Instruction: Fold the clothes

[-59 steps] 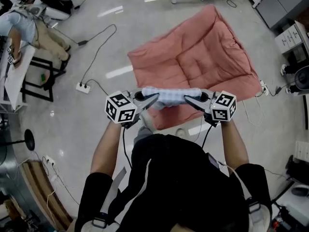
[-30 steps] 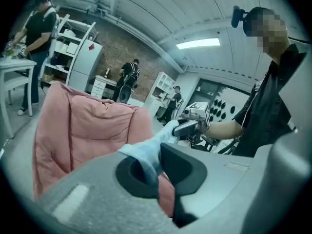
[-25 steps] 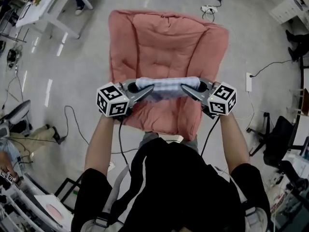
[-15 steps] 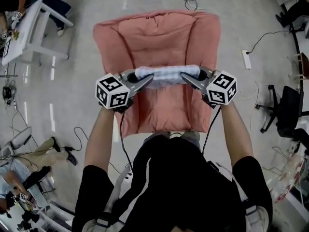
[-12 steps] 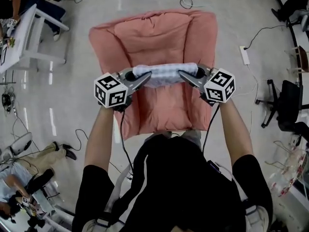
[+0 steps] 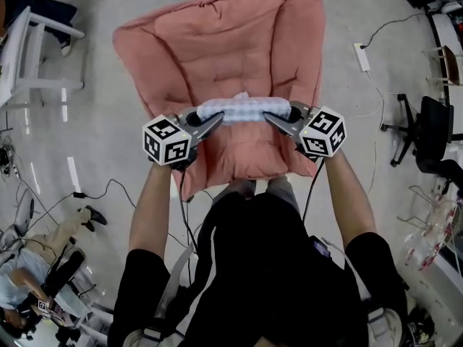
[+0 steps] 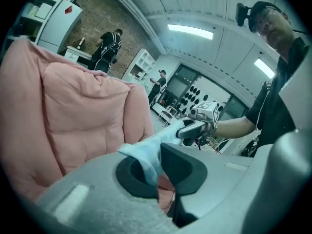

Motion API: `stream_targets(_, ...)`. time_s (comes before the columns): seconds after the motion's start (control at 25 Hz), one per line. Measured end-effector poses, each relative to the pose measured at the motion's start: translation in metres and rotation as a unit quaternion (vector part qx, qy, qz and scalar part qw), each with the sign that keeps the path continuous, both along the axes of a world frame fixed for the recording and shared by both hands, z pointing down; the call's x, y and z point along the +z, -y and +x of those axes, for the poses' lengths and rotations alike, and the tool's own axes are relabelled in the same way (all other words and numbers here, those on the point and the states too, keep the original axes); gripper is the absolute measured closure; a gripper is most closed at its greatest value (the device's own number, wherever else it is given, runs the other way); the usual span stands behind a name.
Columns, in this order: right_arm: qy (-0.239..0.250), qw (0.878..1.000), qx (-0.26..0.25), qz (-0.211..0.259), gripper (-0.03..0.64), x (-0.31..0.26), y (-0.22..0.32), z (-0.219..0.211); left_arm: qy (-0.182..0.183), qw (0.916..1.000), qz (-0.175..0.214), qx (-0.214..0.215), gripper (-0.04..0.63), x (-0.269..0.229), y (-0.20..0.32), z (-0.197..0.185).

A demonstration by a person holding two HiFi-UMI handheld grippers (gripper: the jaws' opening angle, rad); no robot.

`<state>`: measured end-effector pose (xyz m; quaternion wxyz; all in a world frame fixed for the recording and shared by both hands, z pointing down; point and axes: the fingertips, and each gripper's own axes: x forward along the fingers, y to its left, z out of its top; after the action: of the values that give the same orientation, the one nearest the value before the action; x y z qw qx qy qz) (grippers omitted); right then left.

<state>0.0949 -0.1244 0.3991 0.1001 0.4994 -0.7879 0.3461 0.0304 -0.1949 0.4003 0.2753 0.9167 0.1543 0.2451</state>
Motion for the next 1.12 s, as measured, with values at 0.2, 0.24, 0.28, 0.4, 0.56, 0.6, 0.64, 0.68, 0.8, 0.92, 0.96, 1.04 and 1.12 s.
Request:
stream_targets(0.2,0.029,0.999,-0.008,-0.012,0.584,0.014,-0.05,-0.03,0.01,0.9999,-0.011,-0.009,0.575,0.012,-0.051,-0.032)
stream_targets(0.24,0.032,0.999,-0.01,-0.011,0.584,0.014,-0.06,-0.036,0.01,0.9998,-0.013,-0.012,0.575,0.011,-0.062,-0.039)
stream_targets(0.28,0.034,0.999,-0.012,-0.01,0.584,0.013,-0.069,-0.041,0.009,0.9997,-0.014,-0.016,0.575,0.011,-0.072,-0.045)
stream_targets(0.4,0.036,0.999,-0.018,-0.01,0.584,0.01,-0.098,-0.057,0.009,0.9992,-0.017,-0.034,0.575,0.009,-0.103,-0.063)
stream_targets(0.56,0.05,0.998,-0.022,-0.012,0.584,0.013,-0.148,-0.084,0.02,0.9988,-0.007,-0.043,0.575,0.011,-0.149,-0.087)
stream_targets(0.6,0.053,0.998,-0.024,-0.016,0.584,0.016,-0.163,-0.092,0.025,0.9988,-0.003,-0.042,0.575,0.013,-0.163,-0.094)
stream_targets(0.64,0.055,0.998,-0.026,-0.019,0.584,0.02,-0.177,-0.1,0.029,0.9987,0.0,-0.041,0.575,0.016,-0.177,-0.102)
stream_targets(0.68,0.055,0.998,-0.029,-0.023,0.584,0.024,-0.191,-0.107,0.033,0.9986,0.002,-0.041,0.575,0.019,-0.191,-0.109)
stream_targets(0.8,0.055,0.997,-0.041,-0.031,0.584,0.032,-0.236,-0.132,0.032,0.9979,-0.007,-0.055,0.575,0.025,-0.237,-0.133)
stream_targets(0.92,0.063,0.996,-0.052,-0.033,0.584,0.03,-0.286,-0.157,0.03,0.9972,-0.019,-0.066,0.575,0.025,-0.288,-0.161)
stream_targets(0.96,0.066,0.996,-0.055,-0.032,0.584,0.027,-0.3,-0.163,0.028,0.997,-0.02,-0.069,0.575,0.022,-0.303,-0.168)
stream_targets(1.04,0.069,0.995,-0.06,-0.028,0.584,0.02,-0.326,-0.175,0.021,0.9966,-0.021,-0.077,0.575,0.015,-0.329,-0.18)
stream_targets(1.12,0.069,0.995,-0.064,-0.024,0.584,0.013,-0.345,-0.186,0.015,0.9962,-0.023,-0.083,0.575,0.007,-0.349,-0.192)
